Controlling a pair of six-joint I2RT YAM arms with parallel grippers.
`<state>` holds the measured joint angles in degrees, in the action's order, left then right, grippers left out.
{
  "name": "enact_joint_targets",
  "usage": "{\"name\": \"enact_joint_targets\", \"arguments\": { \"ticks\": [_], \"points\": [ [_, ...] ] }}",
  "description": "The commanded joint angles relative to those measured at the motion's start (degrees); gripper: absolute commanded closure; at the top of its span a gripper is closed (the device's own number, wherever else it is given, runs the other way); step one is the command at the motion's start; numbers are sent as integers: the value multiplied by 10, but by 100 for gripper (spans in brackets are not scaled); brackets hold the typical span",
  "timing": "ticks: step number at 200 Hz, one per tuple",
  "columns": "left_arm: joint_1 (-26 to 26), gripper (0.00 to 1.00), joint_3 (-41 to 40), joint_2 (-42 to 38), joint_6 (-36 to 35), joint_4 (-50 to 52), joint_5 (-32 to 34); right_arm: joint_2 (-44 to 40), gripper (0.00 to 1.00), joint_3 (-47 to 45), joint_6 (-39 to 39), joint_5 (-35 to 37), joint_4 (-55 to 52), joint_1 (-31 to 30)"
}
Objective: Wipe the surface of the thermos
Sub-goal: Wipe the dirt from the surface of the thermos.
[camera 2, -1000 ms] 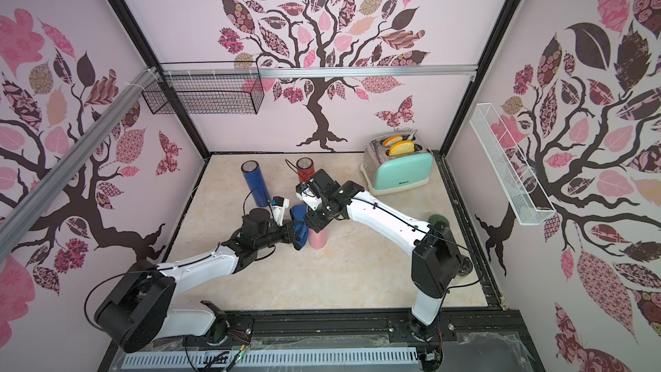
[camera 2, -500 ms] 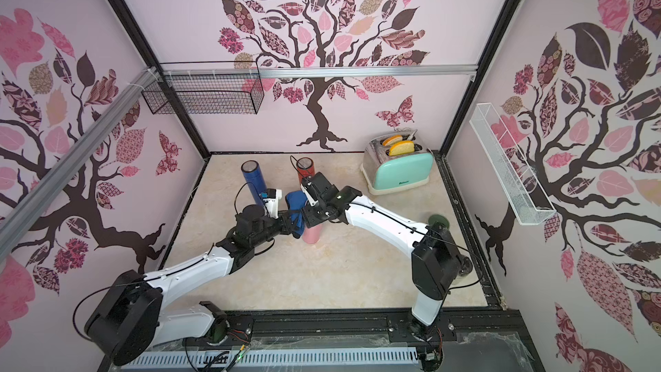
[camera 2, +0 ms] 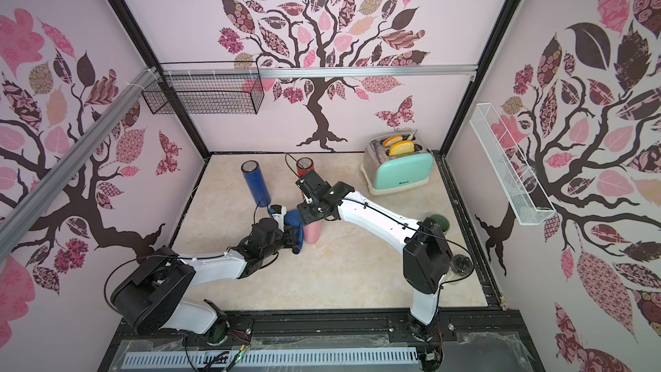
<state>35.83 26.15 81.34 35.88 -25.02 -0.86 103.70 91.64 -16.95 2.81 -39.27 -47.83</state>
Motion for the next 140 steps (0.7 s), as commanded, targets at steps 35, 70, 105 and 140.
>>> {"name": "enact_joint_targets", "arguments": {
  "ticks": [35, 70, 105, 140],
  "points": [
    [15, 100, 29, -157, -12, 54, 29, 47, 100, 31, -29, -31, 17, -7],
    [15, 100, 20, -152, -15, 45, 35, 55, 100, 35, -32, -29, 19, -7],
    [23, 100, -21, -73, -6, -47, 44, 69, 100, 68, -32, -37, 1, -3],
    [54, 100, -45, -1, -46, -107, 106, 77, 100, 100, -33, -45, -16, 5]
  ]
}}
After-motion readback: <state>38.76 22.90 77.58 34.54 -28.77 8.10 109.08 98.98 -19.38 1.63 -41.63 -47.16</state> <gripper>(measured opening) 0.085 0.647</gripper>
